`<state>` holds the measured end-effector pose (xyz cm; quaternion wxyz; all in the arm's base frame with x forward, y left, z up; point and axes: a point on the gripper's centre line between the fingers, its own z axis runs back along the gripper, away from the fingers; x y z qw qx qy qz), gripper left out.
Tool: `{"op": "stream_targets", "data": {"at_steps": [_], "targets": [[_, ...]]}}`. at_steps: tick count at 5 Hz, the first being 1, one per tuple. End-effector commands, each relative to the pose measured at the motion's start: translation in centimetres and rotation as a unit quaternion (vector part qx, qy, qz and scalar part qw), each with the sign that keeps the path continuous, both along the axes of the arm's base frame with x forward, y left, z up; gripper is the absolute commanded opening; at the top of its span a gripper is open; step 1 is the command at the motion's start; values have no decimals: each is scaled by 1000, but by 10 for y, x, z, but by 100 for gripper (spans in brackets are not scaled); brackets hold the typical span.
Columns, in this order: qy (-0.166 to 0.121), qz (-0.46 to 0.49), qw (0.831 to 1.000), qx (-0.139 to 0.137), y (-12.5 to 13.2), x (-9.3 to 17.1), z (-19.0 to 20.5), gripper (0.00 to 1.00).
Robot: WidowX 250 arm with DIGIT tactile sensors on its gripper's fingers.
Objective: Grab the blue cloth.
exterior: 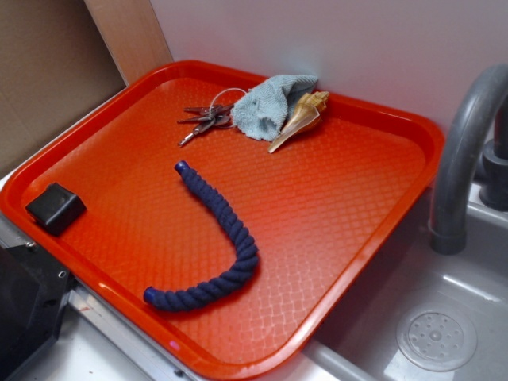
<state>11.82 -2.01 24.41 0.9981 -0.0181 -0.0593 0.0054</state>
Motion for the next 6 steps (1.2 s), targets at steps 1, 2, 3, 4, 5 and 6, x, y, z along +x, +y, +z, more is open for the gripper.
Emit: {"op": "stream_targets", "data": {"at_steps": [1,2,3,4,5,6], "targets": [[0,0,1000,0,0,0,0,100],[-34,-124,991,28,6,50,-17,100],[-109,-240,960,92,12,88,-51,100],[-169,-314,930,93,22,116,-97,100],[-169,-314,930,93,22,116,-97,100],[-169,-314,930,93,22,116,-97,100]]}}
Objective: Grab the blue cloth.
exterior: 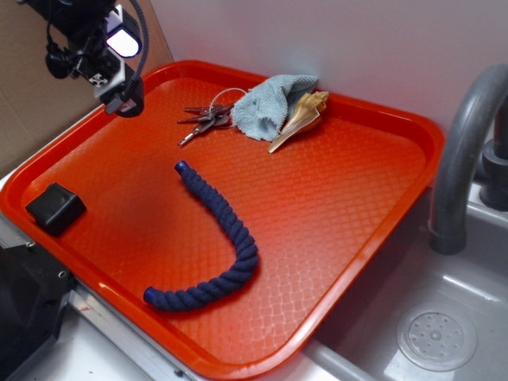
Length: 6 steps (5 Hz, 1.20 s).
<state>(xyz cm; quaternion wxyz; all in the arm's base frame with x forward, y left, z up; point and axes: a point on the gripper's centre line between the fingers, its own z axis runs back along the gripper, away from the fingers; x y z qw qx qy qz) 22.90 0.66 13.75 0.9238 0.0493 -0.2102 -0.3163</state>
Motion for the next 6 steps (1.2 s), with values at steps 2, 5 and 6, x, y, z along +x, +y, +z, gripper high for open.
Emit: {"op": "stream_targets", "data": {"at_steps": [2,5,6], "targets": [[-11,0,1000,4,-4,5,10,100],[-12,-49,994,96,-54,97,-88,100],[-3,-37,995,92,-42,114,-97,100]]}}
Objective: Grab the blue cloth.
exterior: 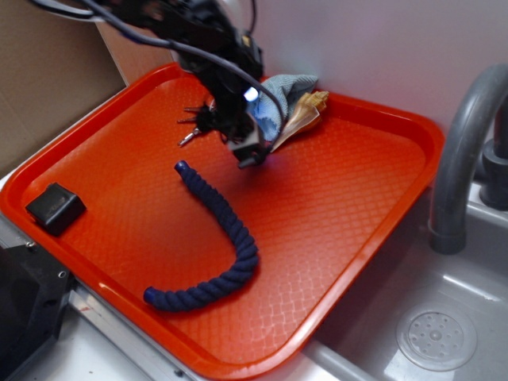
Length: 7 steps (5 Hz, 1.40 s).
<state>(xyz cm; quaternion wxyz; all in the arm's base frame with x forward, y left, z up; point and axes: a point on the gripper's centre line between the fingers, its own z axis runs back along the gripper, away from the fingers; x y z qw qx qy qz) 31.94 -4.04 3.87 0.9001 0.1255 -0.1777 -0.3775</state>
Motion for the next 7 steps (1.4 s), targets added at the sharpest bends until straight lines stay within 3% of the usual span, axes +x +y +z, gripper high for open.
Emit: {"op": "stream_targets", "data": {"at_steps": [1,2,3,4,5,6,7], "targets": [[-9,27,1000,-6,20,31,4,100],[2,48,999,-10,38,33,5,100],[18,79,996,-34,55,18,8,0],[38,90,994,-45,62,8,-2,0],[43,96,994,-36,60,1,-9,0],[41,83,995,-46,50,-6,-3,0],[41,75,991,-105,39,-24,31,0]]}}
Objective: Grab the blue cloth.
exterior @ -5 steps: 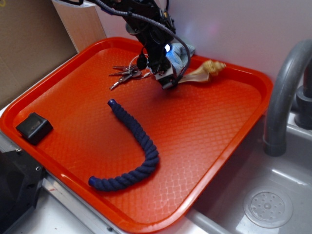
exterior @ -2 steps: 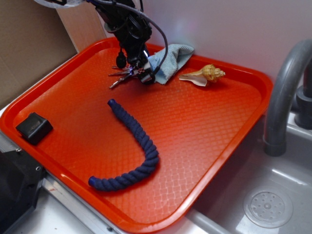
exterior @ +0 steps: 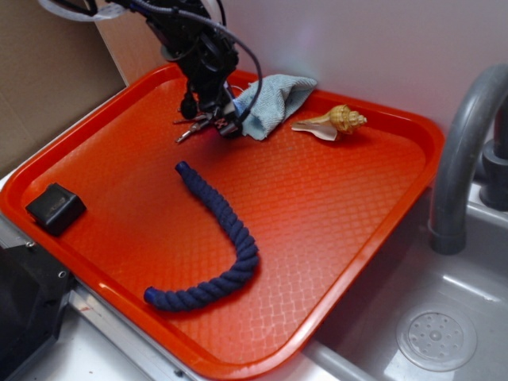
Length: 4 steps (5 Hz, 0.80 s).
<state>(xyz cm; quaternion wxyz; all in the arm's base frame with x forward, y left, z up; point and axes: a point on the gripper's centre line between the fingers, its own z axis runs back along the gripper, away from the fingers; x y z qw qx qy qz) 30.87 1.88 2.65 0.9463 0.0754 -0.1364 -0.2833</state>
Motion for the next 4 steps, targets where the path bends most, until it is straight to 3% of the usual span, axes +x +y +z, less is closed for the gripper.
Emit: {"op": "stream_targets", "data": {"at_steps": [1,2,3,4], "targets": [[9,-35,991,-131,-18,-27,86,0],[-7,-42,981,-188,-7,-32,123,0],[-1,-35,991,-126,-15,-25,114,100],[1,-48,994,-93,-31,-9,85,100]]}}
